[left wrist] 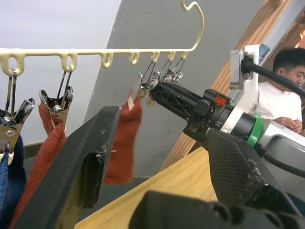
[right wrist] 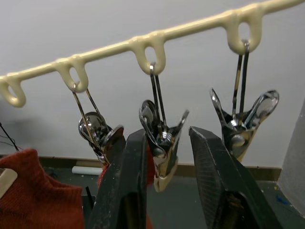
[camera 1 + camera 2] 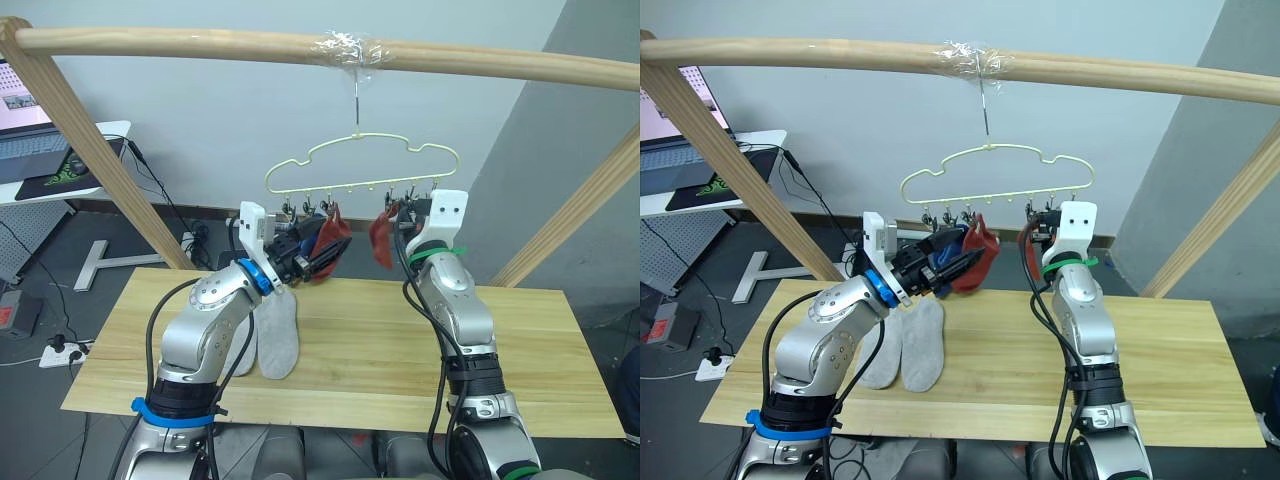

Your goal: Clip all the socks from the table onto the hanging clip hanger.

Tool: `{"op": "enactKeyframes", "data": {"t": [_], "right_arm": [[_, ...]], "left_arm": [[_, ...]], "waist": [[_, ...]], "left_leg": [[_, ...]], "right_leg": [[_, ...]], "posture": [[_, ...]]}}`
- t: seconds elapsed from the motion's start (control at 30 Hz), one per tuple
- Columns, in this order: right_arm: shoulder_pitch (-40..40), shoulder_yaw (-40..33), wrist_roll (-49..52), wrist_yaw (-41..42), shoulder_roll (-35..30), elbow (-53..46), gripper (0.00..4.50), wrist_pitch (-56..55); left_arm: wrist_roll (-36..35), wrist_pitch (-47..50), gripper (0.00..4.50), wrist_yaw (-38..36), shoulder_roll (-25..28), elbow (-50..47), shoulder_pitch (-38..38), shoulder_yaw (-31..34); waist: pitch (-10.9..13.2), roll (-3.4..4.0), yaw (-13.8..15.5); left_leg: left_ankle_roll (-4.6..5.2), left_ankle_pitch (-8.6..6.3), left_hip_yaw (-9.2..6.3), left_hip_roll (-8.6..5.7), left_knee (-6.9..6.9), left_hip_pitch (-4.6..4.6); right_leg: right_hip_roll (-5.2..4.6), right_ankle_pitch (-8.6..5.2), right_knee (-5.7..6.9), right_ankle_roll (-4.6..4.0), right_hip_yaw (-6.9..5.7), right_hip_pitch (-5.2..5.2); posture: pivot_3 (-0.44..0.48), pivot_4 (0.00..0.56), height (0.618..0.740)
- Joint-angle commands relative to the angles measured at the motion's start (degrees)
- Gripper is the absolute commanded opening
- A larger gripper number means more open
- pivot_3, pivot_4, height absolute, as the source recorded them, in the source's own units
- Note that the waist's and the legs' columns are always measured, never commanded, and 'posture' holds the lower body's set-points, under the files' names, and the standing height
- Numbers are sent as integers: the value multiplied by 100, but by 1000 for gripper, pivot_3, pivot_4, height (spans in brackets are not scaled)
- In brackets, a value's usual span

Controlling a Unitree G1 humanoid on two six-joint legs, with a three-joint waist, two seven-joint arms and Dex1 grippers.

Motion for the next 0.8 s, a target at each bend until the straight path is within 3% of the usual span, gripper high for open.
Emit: {"op": "enactKeyframes", "data": {"t": [0.03, 0.8], "right_arm": [[-10, 2, 39, -55, 42, -226, 1413, -8], [-333, 176, 26, 93, 72, -72, 1413, -321]], "left_arm": [[-49, -113, 3327, -16, -21, -197, -53, 12], [-128, -182, 3327, -37, -40, -266, -104, 92]], "waist": [[0, 0, -1], [0, 1, 1]], "left_leg": [[0, 0, 0, 0, 0, 0], [0, 0, 0, 0, -1, 0]], "right_leg": [[0, 0, 0, 0, 0, 0], [0, 0, -1, 0, -1, -1]], "posture": [[170, 142, 740], [180, 128, 740]]}}
